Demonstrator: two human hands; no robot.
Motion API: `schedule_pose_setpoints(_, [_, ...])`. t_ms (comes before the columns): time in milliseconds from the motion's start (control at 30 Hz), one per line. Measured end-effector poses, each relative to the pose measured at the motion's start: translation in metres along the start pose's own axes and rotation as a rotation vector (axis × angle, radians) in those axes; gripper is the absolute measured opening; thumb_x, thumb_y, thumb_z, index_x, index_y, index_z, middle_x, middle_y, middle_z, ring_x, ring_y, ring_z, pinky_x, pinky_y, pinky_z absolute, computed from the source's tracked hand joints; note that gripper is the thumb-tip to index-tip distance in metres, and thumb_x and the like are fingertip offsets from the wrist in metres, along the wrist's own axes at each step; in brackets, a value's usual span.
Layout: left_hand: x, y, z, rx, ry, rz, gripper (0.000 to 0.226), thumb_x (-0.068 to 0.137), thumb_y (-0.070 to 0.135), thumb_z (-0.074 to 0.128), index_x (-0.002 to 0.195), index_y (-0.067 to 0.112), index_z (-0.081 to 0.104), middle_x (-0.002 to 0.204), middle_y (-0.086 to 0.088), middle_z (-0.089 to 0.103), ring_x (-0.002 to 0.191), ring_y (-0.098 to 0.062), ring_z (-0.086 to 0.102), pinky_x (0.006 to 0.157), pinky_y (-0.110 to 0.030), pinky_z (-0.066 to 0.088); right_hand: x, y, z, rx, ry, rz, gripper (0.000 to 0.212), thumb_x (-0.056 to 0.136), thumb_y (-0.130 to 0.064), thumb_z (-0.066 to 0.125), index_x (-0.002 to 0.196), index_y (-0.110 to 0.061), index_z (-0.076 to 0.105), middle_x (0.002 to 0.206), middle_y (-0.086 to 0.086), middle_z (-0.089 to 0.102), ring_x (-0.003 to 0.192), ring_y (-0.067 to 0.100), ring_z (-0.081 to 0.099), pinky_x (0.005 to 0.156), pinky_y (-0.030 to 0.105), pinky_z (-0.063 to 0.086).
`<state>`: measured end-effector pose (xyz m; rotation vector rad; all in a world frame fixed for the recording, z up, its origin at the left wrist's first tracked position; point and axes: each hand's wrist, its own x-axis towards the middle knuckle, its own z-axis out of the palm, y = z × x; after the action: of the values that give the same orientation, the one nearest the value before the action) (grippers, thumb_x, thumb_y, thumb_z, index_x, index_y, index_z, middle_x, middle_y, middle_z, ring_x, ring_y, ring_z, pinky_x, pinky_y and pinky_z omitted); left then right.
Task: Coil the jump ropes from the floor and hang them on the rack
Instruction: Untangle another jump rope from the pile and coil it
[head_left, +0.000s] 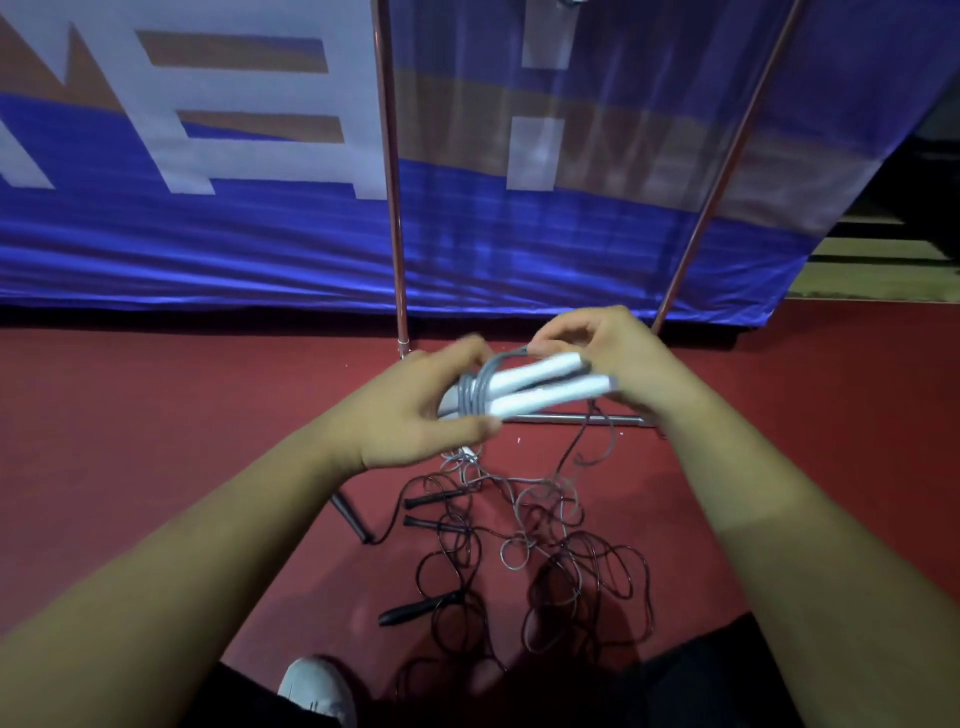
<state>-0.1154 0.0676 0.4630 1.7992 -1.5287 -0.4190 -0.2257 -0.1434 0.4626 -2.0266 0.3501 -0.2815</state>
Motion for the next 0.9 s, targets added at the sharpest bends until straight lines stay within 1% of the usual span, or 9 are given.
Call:
schedule_pose_setpoints(33, [0.000,0.001,0.000,-0.182,0.026,-0.051,0.041,0.083,0.036,0.068,0.117,0.025,0.049,0.074,-0.013,0.058,0.054,-0.015,0.049,0.051,-0.025,0.039,0.000,0.002,0.000,-0.032,-0.029,0.006,0.015,0.086,0.000,0.069,0.079,-0.013,0.071,0.072,0.017,0.069,0.063,0.010,0.057,0.063,0.031,0.044])
schedule_pose_setpoints(100, [-0.001,0.004,0.000,-0.492,0.067,-0.107,0.052,0.087,0.023,0.066,0.133,0.033,0.043,0.075,-0.016,0.052,0.055,-0.020,0.046,0.048,-0.024,0.038,-0.002,0.002,0.003,-0.008,-0.084,0.046,0.018,0.092,-0.009,0.065,0.075,-0.015,0.069,0.066,0.008,0.066,0.056,0.005,0.057,0.060,0.029,0.045])
schedule_pose_setpoints(167, [0.003,0.007,0.002,-0.587,0.114,-0.127,0.043,0.090,0.013,0.059,0.128,0.030,0.052,0.074,-0.010,0.049,0.058,-0.021,0.042,0.045,-0.021,0.034,-0.002,0.005,0.004,-0.011,-0.122,0.056,0.023,0.095,-0.027,0.063,0.075,-0.018,0.071,0.069,0.003,0.068,0.064,0.008,0.061,0.067,0.030,0.049])
schedule_pose_setpoints(267, [0.009,0.011,0.002,-0.601,0.228,-0.198,0.021,0.089,0.014,0.055,0.110,0.016,0.057,0.071,-0.007,0.051,0.051,-0.019,0.043,0.042,-0.018,0.030,-0.003,0.006,0.004,0.021,-0.148,0.051,0.029,0.100,-0.030,0.056,0.077,-0.017,0.069,0.062,-0.001,0.061,0.065,0.015,0.059,0.072,0.037,0.049])
schedule_pose_setpoints(367, [0.014,0.010,0.001,-0.522,0.366,-0.279,0.014,0.101,0.016,0.050,0.103,0.002,0.051,0.056,-0.001,0.050,0.039,-0.011,0.041,0.039,-0.017,0.029,-0.005,0.005,0.005,0.118,-0.169,0.062,0.016,0.093,-0.029,0.066,0.089,-0.014,0.062,0.056,0.000,0.048,0.054,0.017,0.044,0.054,0.030,0.040])
schedule_pose_setpoints(467, [0.019,0.009,-0.004,-0.471,0.460,-0.341,0.013,0.103,0.017,0.048,0.091,0.011,0.050,0.057,-0.010,0.049,0.036,-0.012,0.041,0.038,-0.018,0.031,-0.005,0.006,0.003,0.083,-0.167,0.059,0.016,0.086,-0.016,0.074,0.088,-0.013,0.059,0.051,-0.001,0.045,0.047,0.015,0.038,0.044,0.023,0.033])
schedule_pose_setpoints(633, [0.020,-0.002,-0.011,-0.467,0.470,-0.340,0.011,0.100,0.011,0.055,0.097,0.013,0.045,0.065,-0.015,0.049,0.044,-0.018,0.039,0.040,-0.022,0.030,-0.006,0.007,-0.003,0.055,-0.102,0.065,0.005,0.087,-0.023,0.074,0.087,-0.018,0.073,0.058,-0.008,0.059,0.055,0.014,0.056,0.060,0.032,0.045])
schedule_pose_setpoints(767, [0.021,-0.011,-0.010,-0.404,0.462,-0.357,0.018,0.098,0.010,0.058,0.108,0.006,0.043,0.065,-0.012,0.050,0.048,-0.019,0.041,0.041,-0.024,0.033,-0.007,0.005,-0.004,0.119,-0.111,0.108,0.009,0.084,-0.018,0.077,0.089,-0.012,0.072,0.054,-0.003,0.048,0.048,0.015,0.034,0.048,0.024,0.028])
schedule_pose_setpoints(900, [0.019,-0.025,-0.021,-0.261,0.522,-0.384,0.020,0.095,0.023,0.065,0.103,0.017,0.048,0.065,-0.003,0.064,0.049,-0.022,0.054,0.047,-0.029,0.044,-0.008,0.002,-0.004,0.015,-0.072,0.104,0.010,0.087,-0.019,0.074,0.085,-0.012,0.066,0.057,0.001,0.056,0.049,0.012,0.050,0.049,0.022,0.043])
